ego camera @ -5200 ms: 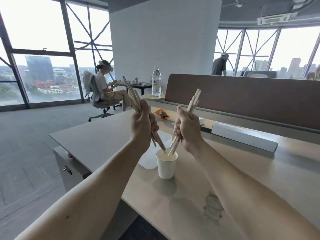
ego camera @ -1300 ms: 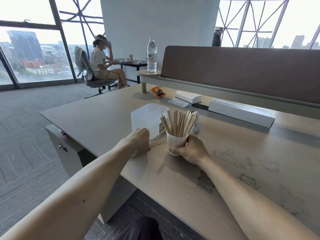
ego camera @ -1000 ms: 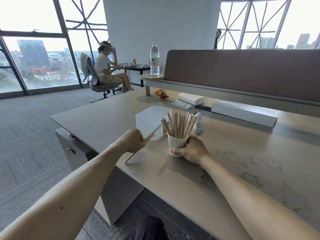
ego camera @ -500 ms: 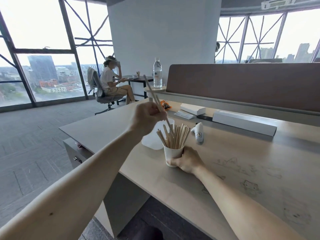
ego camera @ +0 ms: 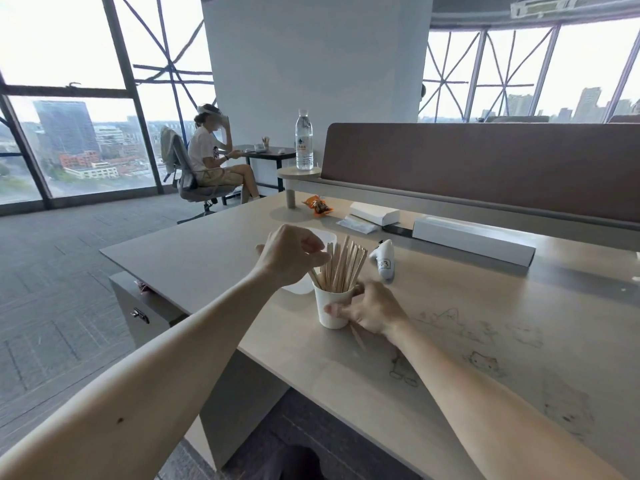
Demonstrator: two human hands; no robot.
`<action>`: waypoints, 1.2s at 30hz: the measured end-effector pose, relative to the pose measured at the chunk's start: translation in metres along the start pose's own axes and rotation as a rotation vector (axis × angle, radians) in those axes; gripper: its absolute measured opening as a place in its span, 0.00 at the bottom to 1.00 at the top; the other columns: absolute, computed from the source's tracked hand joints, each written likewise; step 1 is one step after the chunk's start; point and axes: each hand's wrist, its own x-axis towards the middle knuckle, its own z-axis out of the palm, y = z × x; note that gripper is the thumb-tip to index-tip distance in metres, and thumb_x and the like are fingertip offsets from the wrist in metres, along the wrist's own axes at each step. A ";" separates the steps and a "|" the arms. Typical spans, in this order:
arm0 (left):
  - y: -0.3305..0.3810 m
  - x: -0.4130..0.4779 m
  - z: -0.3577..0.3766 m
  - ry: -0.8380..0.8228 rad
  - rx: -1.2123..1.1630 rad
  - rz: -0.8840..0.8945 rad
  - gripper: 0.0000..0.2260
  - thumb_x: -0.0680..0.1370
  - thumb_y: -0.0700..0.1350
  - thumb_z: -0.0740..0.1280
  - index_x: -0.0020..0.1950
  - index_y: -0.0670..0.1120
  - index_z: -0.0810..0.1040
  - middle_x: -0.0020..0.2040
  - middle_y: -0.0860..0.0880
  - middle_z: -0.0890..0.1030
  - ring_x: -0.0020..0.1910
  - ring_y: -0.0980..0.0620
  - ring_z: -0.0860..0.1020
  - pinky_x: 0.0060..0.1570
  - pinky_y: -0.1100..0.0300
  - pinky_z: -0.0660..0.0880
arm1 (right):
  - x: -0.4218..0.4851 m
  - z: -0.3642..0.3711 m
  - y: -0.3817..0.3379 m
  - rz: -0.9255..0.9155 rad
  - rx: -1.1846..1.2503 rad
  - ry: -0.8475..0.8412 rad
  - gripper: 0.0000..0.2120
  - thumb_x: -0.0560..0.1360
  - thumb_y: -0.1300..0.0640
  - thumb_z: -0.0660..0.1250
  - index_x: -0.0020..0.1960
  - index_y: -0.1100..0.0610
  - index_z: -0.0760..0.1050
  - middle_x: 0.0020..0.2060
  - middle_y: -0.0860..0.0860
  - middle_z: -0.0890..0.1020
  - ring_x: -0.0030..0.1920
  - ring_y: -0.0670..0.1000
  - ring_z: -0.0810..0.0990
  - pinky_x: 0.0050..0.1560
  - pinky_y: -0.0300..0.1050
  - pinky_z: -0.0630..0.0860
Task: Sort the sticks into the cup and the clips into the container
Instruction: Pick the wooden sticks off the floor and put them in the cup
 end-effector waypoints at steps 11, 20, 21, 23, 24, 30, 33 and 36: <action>-0.003 -0.038 -0.046 0.161 -0.015 0.076 0.03 0.75 0.46 0.72 0.43 0.48 0.81 0.37 0.54 0.80 0.36 0.62 0.74 0.34 0.71 0.66 | -0.034 -0.040 -0.066 -0.411 0.025 0.423 0.03 0.80 0.59 0.64 0.47 0.55 0.75 0.30 0.46 0.75 0.29 0.39 0.73 0.30 0.31 0.68; -0.085 -0.119 -0.103 0.206 0.110 -0.089 0.03 0.75 0.49 0.71 0.43 0.50 0.81 0.37 0.53 0.80 0.35 0.58 0.77 0.36 0.64 0.71 | -0.065 0.064 -0.139 -0.625 -0.049 0.191 0.06 0.79 0.56 0.66 0.48 0.57 0.79 0.28 0.40 0.74 0.28 0.42 0.74 0.31 0.30 0.65; -0.102 -0.134 -0.108 0.211 0.119 -0.118 0.03 0.75 0.48 0.71 0.41 0.51 0.80 0.36 0.53 0.80 0.35 0.56 0.78 0.37 0.62 0.73 | -0.069 0.080 -0.142 -0.638 -0.052 0.160 0.06 0.79 0.55 0.66 0.48 0.57 0.79 0.28 0.40 0.74 0.28 0.42 0.74 0.32 0.31 0.66; -0.136 -0.166 -0.116 0.204 0.117 -0.191 0.05 0.74 0.47 0.72 0.40 0.52 0.79 0.36 0.53 0.80 0.35 0.54 0.79 0.39 0.59 0.75 | -0.078 0.115 -0.144 -0.647 -0.065 0.082 0.06 0.79 0.55 0.66 0.48 0.56 0.79 0.27 0.39 0.74 0.27 0.41 0.74 0.31 0.32 0.66; -0.153 -0.185 -0.119 0.193 0.112 -0.233 0.05 0.74 0.46 0.72 0.40 0.50 0.79 0.35 0.53 0.80 0.35 0.54 0.79 0.39 0.59 0.75 | -0.084 0.134 -0.143 -0.642 -0.069 0.039 0.06 0.78 0.55 0.66 0.47 0.56 0.79 0.26 0.39 0.73 0.26 0.41 0.73 0.31 0.33 0.66; -0.236 -0.305 -0.126 0.130 0.152 -0.512 0.03 0.75 0.42 0.72 0.42 0.46 0.80 0.35 0.50 0.79 0.31 0.55 0.75 0.33 0.63 0.69 | -0.126 0.243 -0.114 -0.594 -0.141 -0.282 0.06 0.77 0.52 0.66 0.47 0.53 0.80 0.31 0.44 0.79 0.32 0.46 0.78 0.38 0.43 0.75; -0.275 -0.367 -0.123 0.089 0.191 -0.662 0.02 0.74 0.43 0.72 0.43 0.46 0.82 0.37 0.48 0.81 0.35 0.52 0.78 0.36 0.63 0.68 | -0.151 0.295 -0.091 -0.523 -0.183 -0.445 0.08 0.76 0.51 0.65 0.47 0.53 0.81 0.35 0.48 0.82 0.39 0.53 0.81 0.44 0.50 0.80; -0.309 -0.420 -0.115 0.025 0.218 -0.776 0.03 0.74 0.44 0.72 0.46 0.45 0.83 0.39 0.48 0.82 0.37 0.52 0.78 0.36 0.64 0.68 | -0.170 0.339 -0.064 -0.451 -0.223 -0.574 0.07 0.77 0.51 0.66 0.46 0.52 0.80 0.35 0.46 0.80 0.41 0.54 0.81 0.46 0.50 0.79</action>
